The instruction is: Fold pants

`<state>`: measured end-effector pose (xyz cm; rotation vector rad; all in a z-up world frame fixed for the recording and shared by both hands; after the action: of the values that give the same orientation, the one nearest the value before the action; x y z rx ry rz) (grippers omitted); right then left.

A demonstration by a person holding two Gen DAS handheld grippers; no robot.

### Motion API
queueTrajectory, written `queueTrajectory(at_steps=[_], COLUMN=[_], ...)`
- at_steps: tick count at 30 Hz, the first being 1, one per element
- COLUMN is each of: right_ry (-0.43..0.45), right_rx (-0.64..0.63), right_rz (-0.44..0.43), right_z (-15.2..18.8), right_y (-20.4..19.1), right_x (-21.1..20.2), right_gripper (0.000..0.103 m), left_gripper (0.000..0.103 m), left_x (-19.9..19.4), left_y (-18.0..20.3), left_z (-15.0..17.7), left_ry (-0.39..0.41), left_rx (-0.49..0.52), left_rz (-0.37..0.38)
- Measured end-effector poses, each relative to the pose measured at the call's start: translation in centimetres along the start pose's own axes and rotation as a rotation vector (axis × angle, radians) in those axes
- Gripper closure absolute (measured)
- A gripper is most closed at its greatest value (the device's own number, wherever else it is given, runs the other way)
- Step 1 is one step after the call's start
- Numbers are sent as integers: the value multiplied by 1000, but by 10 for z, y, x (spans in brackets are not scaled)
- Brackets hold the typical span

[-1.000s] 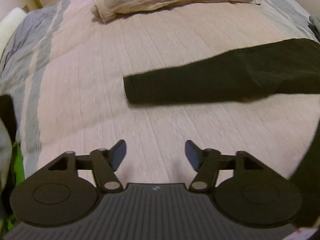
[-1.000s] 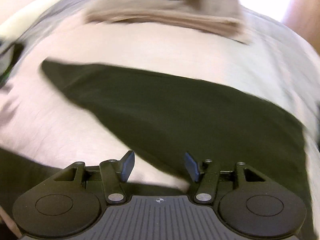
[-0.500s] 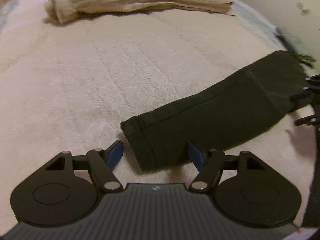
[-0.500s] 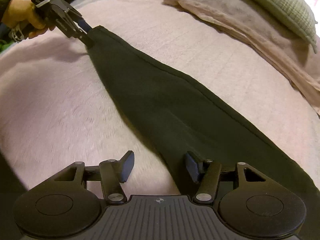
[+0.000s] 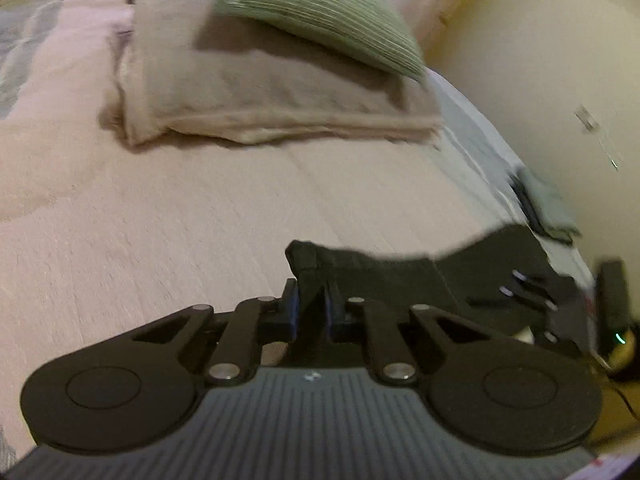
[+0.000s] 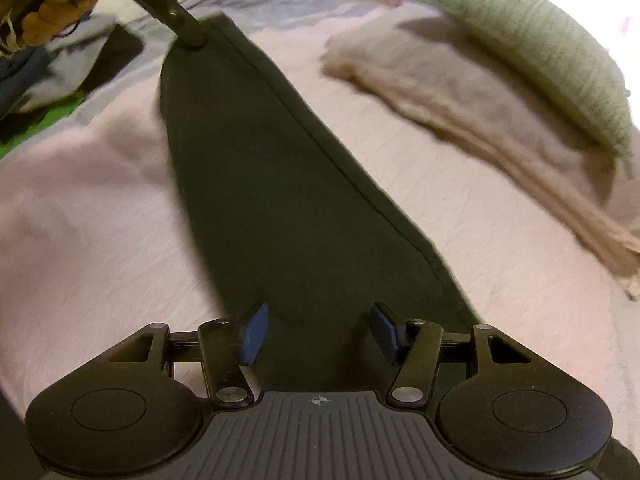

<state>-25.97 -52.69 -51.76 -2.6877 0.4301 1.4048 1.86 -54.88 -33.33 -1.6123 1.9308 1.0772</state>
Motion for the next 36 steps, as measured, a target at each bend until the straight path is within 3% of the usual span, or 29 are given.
queueTrajectory(at_steps=[3,7,10,12,16,20,22,23,24,30,34,36], right_ry=[-12,-35,-78,-107,-153,-160,-170,-174,-174,-151,-165,-181], right_rx=[24,51,93,124,155,172,177,179,185,217,203,178], right_rz=[54,85,91,89,96,106,119,124,128,146,131,134], right_z=[-2,19,44,63,85,96,102,103,104,103,109,116], right_y=[13,23,25,24,19,19,20,21,22,27,25,23], right_x=[-1,-7,-6,-5,-4,-11,-15,-17,-21,-45,-48,-44], right_gripper=[49,49,49,49,49,49,49,49,49,49,49,49], left_gripper=[89,80,66,54,53,52,63,87,103,103,103,103], left_x=[28,41,55,62,71,77,71,68,63,-15,-21,-15], left_y=[-30,-54,-47,-43,-26,-13,-6,-3,-1,0,-27,-32], left_z=[13,70,117,137,148,151,154,152,152,134,144,150], left_ry=[-5,-70,-149,-160,-73,-87,-131,-160,-184,-201,-277,-269], left_rx=[-46,-81,-53,-56,24,94,122,132,141,24,-31,-4], left_rz=[-53,-96,-37,-5,72,126,156,163,146,111,-2,-59])
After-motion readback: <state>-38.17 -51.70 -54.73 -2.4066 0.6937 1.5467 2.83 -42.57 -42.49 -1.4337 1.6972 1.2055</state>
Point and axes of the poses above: each gripper's, at about its wrist camera, not at the fingertips, and x roughly the way its jaws point, y to its right, z to its underside, the point moved 8 cm from there along x, roughly the way its jaws point, and after that the axes turned 8 degrees about x, right-handed, at the moved point
